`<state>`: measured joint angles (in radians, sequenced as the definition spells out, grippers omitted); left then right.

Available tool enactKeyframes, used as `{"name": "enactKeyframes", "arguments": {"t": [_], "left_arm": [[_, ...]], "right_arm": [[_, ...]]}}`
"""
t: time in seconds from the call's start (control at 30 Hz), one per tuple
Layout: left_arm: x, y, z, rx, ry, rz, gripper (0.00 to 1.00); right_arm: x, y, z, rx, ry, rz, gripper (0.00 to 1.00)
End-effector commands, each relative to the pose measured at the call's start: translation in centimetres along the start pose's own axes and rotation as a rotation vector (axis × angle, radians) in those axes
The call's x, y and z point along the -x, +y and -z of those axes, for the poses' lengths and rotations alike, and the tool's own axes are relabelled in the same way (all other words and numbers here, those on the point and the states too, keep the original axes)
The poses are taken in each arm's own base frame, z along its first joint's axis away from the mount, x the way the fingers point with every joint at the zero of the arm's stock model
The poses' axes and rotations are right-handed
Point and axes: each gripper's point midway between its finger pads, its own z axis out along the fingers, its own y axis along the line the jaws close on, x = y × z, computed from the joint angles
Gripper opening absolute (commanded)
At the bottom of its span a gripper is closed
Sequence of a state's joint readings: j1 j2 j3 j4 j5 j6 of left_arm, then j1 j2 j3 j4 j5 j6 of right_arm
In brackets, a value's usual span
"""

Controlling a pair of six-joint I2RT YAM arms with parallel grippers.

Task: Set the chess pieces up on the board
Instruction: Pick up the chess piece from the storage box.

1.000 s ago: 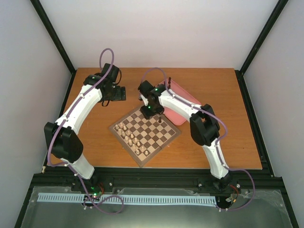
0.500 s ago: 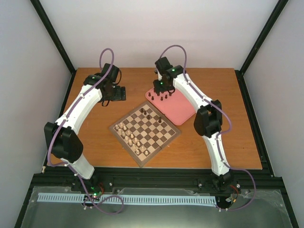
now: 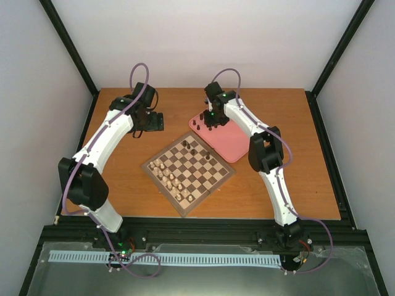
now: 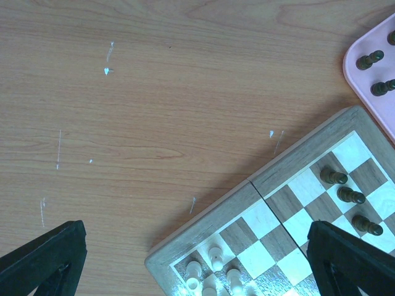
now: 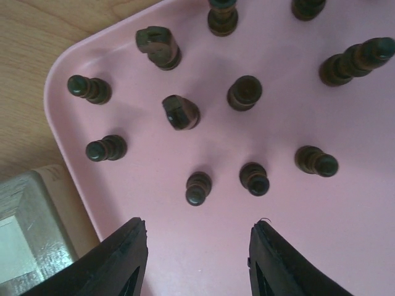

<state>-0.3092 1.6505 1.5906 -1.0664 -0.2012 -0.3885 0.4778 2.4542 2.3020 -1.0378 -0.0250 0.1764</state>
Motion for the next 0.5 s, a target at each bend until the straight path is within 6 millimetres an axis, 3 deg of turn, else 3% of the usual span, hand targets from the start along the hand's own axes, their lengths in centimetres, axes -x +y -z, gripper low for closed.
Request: {"name": "enactKeyframes", "arguments": {"t": [0.0,0.47], "left_arm": [[0.9,0.0,0.2,-0.002,-0.013,0.009,1.0],[0.9,0.1,0.1,0.005,-0.011,0.003,1.0]], "right_arm": [[-0.1,1.1,0.0,0.047,0.002,0.017,0.46],[-1.6,1.2,-2.8,0.049,0.066,0.019,0.42]]}}
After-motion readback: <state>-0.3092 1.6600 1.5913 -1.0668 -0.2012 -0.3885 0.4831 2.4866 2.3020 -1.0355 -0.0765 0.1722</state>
